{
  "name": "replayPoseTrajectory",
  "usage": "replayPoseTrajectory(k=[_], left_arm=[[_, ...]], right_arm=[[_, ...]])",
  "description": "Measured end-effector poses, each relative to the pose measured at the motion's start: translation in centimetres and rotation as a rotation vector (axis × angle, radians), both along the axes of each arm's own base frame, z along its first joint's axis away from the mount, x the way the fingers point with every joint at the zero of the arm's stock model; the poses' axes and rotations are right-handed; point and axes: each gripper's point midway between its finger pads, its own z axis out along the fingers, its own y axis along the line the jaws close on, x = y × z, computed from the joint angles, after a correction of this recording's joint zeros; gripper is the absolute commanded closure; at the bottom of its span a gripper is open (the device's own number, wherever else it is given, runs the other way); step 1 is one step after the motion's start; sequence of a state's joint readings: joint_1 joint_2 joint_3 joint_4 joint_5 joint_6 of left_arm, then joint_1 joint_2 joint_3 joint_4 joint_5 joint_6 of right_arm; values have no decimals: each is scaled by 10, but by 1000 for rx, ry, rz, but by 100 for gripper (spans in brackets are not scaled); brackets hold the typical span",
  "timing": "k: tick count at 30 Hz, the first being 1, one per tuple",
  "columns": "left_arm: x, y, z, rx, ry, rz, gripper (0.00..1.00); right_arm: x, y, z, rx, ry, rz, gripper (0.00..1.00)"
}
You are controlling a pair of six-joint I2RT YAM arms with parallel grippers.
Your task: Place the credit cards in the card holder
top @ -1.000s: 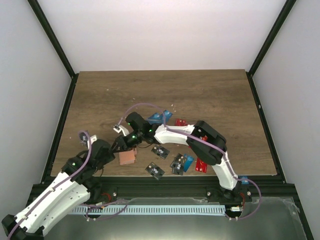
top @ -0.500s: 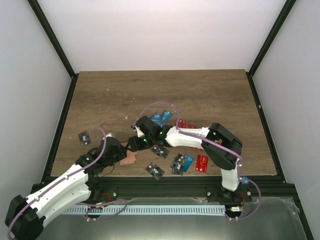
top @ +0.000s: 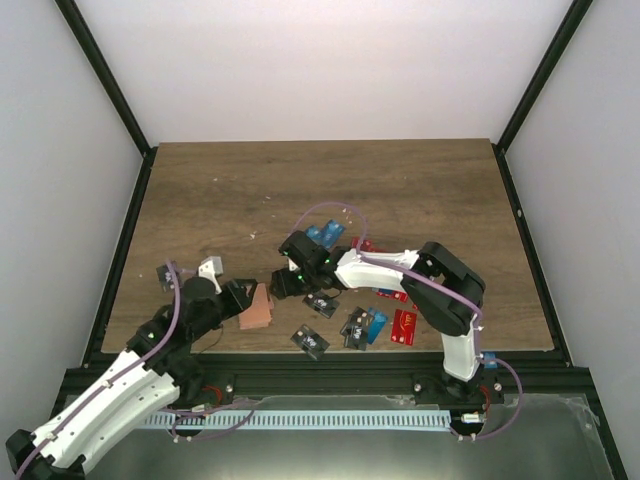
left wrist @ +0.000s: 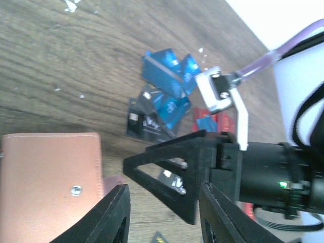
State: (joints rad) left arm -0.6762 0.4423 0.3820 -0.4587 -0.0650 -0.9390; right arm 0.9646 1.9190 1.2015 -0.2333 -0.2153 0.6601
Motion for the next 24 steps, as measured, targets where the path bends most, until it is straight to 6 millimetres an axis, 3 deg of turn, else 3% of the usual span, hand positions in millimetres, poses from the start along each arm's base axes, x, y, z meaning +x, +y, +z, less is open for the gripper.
replayPoseTrajectory(k=[9, 17, 24], left_arm=[[4, 14, -46, 139, 110, 68, 62], [3, 24, -71, 201, 143, 98, 62], [1, 28, -86, 233, 163, 107, 62]], right_arm=[[-14, 8, 3, 32, 34, 64, 35], [-27, 24, 1, 38, 37, 112, 35], [-30, 25, -3, 28, 44, 120, 34]])
